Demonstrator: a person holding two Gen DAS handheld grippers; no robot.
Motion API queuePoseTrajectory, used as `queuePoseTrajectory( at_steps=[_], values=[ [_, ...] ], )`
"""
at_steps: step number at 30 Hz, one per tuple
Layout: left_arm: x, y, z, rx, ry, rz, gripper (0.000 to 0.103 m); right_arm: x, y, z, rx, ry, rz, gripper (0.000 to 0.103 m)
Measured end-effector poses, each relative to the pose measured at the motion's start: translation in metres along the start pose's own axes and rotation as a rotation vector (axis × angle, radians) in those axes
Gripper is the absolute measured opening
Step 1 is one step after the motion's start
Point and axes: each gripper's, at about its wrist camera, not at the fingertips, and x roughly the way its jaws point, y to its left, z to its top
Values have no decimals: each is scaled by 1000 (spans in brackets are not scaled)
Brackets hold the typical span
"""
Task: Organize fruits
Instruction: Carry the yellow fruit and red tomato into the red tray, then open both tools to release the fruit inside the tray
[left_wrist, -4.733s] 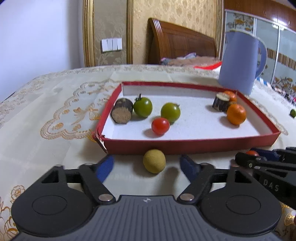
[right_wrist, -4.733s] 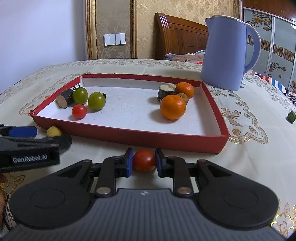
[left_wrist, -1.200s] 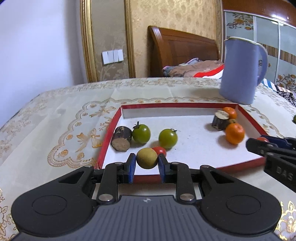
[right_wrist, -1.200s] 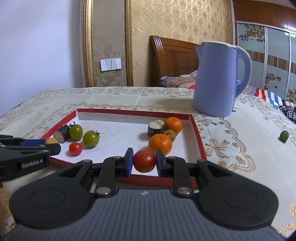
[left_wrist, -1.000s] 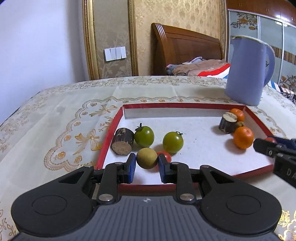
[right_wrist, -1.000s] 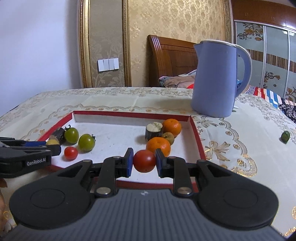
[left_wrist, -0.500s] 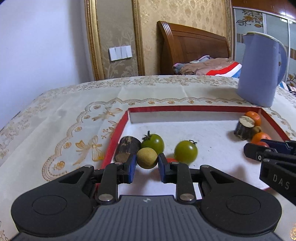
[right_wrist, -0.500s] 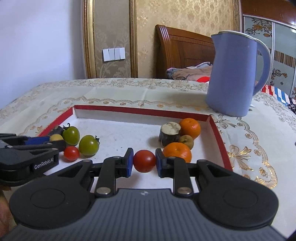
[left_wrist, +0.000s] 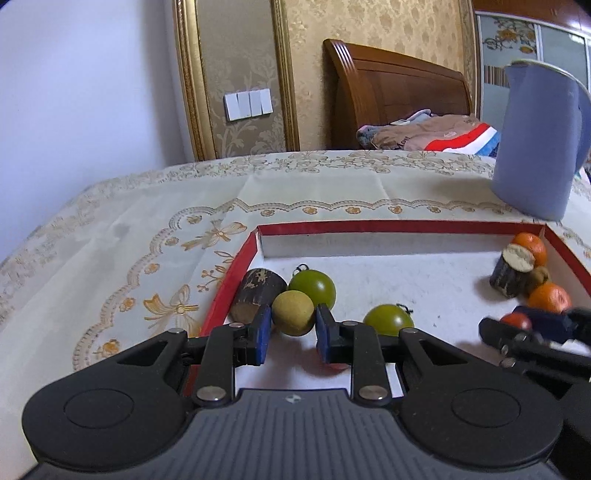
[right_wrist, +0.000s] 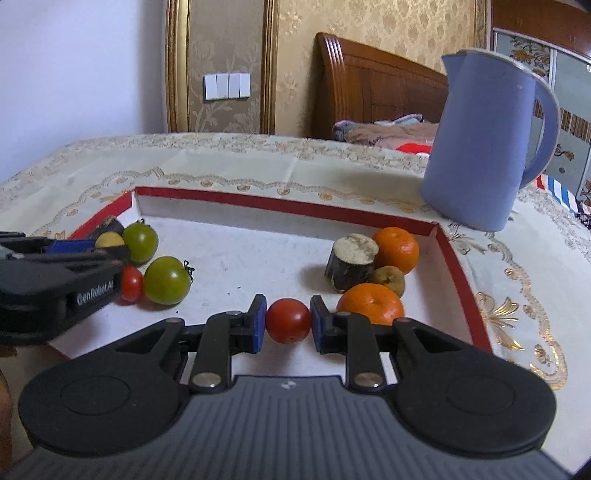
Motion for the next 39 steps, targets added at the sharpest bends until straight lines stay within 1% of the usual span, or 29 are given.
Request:
queuePoseTrajectory(
  at_steps=[3,8,12,17,21,28,32,33,34,35,36,38,39],
  values=[
    [6,0,3,-8,7,1,25,8,2,1,-9,15,-8,24],
    [7,-5,1,14,-3,22,25,19,0,9,4,23,-23,24],
    [8,-6,1,19,-7,24,25,29,1,16,13,24,-41,24],
    [11,-5,3,4,-3,16,25,30,1,16,17,20,-40,24],
    [13,-9,3,25,-7,37,25,34,3,17,12,18,-50,24],
    [12,-3,2,-11,-4,15,26,31,0,17,30,21,-28,24],
    [11,-8,0,26,-22,37,26,31,0,16,30,19,-28,24],
    [11,-8,0,26,-24,40,29,31,0,16,27,20,-26,27],
    [11,-7,0,18,-24,52,41,31,0,16,24,19,-26,31],
    [12,-5,0,5,-25,79,63,30,0,16,23,14,-27,42],
    [12,-1,-1,-13,-30,87,66,28,1,16,21,6,-31,55],
    [9,3,1,-31,-28,28,68,25,2,15,18,-6,-39,64],
    [7,3,1,-28,-30,22,69,24,3,14,16,-13,-50,64]
  ],
)
